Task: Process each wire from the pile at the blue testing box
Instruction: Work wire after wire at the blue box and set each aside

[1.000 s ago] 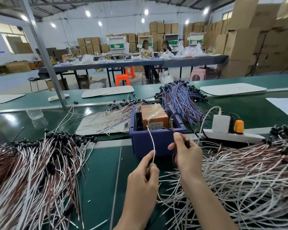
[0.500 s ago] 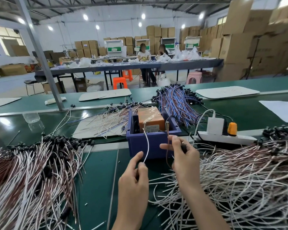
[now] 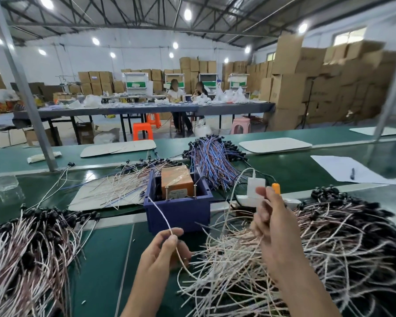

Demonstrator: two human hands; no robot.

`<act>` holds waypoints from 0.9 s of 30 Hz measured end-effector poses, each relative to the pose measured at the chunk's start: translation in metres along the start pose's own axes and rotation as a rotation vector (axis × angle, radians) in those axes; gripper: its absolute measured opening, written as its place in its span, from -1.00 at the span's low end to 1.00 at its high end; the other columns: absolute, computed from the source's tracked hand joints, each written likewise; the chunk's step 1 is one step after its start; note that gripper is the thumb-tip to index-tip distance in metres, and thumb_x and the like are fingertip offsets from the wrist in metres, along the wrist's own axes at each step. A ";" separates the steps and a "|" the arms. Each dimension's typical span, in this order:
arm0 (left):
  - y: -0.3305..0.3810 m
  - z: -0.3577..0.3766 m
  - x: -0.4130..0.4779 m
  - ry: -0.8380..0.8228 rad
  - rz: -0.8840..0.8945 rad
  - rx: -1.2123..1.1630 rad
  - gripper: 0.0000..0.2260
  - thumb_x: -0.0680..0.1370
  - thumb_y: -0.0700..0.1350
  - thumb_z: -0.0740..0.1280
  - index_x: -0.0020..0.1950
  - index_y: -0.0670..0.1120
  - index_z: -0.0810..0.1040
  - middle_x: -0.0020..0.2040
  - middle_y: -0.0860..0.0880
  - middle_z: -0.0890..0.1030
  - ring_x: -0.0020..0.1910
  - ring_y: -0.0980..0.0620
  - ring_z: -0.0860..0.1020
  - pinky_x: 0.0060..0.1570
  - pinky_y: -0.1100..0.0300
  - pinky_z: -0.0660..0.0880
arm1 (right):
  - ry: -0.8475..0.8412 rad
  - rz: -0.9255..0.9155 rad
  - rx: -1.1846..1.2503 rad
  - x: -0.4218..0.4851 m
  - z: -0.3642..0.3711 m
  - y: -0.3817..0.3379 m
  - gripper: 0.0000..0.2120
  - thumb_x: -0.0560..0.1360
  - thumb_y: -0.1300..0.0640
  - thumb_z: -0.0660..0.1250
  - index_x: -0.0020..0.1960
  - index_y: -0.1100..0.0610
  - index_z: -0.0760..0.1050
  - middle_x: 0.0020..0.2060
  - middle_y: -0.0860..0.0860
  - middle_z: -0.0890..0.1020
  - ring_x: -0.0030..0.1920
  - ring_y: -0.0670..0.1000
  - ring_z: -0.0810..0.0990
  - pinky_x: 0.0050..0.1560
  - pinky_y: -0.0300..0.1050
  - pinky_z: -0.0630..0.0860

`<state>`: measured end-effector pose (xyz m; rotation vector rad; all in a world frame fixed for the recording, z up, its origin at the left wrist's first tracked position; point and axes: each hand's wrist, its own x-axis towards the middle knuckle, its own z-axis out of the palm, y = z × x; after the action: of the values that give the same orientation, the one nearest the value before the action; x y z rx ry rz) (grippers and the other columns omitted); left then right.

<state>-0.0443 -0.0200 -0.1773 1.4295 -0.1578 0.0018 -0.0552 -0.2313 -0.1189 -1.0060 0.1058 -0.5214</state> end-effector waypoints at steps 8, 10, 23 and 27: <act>0.020 0.019 0.001 0.039 -0.169 -0.091 -0.83 0.63 -0.20 0.30 0.00 -0.12 0.70 -0.28 -0.06 0.64 -0.32 0.03 0.63 -0.34 0.16 0.60 | 0.187 -0.136 -0.126 0.028 -0.046 -0.048 -0.80 0.64 0.05 0.26 -0.09 0.08 0.58 -0.54 -0.09 0.29 -0.60 -0.13 0.16 -0.64 -0.28 0.13; 0.020 0.021 -0.001 0.044 -0.245 -0.118 -0.85 0.63 -0.18 0.32 0.02 -0.14 0.70 -0.30 -0.07 0.63 -0.38 0.02 0.61 -0.41 0.15 0.56 | 0.269 -0.198 -0.245 0.042 -0.060 -0.064 -0.84 0.62 0.05 0.27 -0.06 0.07 0.56 -0.52 -0.10 0.32 -0.59 -0.14 0.19 -0.63 -0.29 0.17; 0.029 -0.050 0.003 0.046 -0.044 0.767 -0.87 0.64 -0.06 0.30 0.15 0.04 0.60 -0.28 0.03 0.69 -0.30 0.12 0.64 -0.27 0.18 0.53 | 0.397 -0.712 -1.119 0.046 -0.062 -0.080 -0.56 0.57 0.10 0.25 0.43 0.12 0.35 0.34 0.12 0.45 0.37 0.07 0.36 0.42 0.08 0.31; 0.039 -0.110 0.011 0.191 -0.046 1.612 -0.62 0.65 0.15 0.13 0.43 0.06 0.41 0.27 -0.01 0.55 0.24 -0.01 0.51 0.23 0.03 0.44 | 0.028 -0.812 -1.153 0.005 -0.019 -0.020 -0.73 0.61 0.13 0.23 0.30 0.08 0.45 0.17 -0.02 0.53 0.21 -0.14 0.39 0.34 -0.16 0.34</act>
<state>-0.0257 0.0933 -0.1528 3.0229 0.0867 0.2834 -0.0644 -0.2570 -0.1117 -2.1930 0.0048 -1.2818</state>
